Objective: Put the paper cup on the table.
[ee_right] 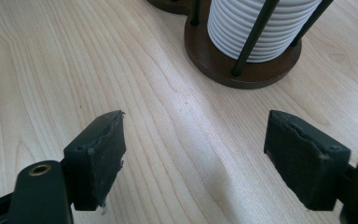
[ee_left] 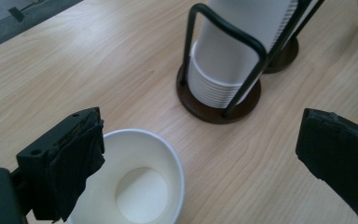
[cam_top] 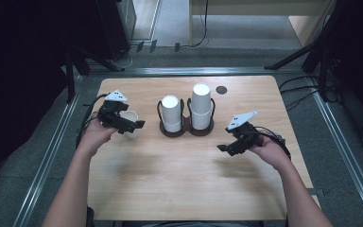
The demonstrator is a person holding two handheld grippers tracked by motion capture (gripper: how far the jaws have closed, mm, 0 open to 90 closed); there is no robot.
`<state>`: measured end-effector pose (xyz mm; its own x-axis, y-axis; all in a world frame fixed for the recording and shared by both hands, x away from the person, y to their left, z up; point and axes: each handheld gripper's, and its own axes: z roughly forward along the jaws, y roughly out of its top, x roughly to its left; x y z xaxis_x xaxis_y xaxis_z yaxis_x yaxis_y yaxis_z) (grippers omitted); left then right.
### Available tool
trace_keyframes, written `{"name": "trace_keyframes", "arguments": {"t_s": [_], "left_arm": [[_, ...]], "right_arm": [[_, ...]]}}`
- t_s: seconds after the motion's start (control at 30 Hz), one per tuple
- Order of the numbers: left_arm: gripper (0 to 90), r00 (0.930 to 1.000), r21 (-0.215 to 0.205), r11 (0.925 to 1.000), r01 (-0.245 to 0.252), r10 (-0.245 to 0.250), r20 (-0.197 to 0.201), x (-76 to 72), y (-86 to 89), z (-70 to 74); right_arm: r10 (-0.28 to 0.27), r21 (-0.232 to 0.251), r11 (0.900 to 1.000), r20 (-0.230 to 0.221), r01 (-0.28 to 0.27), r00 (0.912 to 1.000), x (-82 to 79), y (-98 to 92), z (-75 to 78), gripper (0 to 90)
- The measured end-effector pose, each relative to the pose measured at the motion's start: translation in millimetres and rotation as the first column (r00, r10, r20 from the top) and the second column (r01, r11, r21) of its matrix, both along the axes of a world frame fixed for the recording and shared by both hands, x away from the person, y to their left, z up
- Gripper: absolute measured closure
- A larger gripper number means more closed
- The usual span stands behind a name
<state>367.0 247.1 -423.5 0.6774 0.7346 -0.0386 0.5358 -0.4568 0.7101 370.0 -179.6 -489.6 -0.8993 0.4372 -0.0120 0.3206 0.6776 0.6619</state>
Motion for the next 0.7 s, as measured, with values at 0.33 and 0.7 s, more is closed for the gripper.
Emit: {"name": "trace_keyframes", "arguments": {"t_s": [0.33, 0.7], "left_arm": [[1.4, 0.998, -0.019, 0.9982, 0.056, -0.057, -0.027, -6.5, -23.4, -4.6], [1.4, 0.9906, -0.065, 0.9904, 0.122, -0.126, -0.053, -17.5, -47.0, -14.2]], "right_arm": [[0.001, 0.005, 1.0, 0.004, -0.001, 1.0, -0.5, -0.7, 1.2, 20.9], [0.0, 0.0, 1.0, 0.003, 0.0, 1.0, -1.6, -1.9, 2.0, 20.9]]}}
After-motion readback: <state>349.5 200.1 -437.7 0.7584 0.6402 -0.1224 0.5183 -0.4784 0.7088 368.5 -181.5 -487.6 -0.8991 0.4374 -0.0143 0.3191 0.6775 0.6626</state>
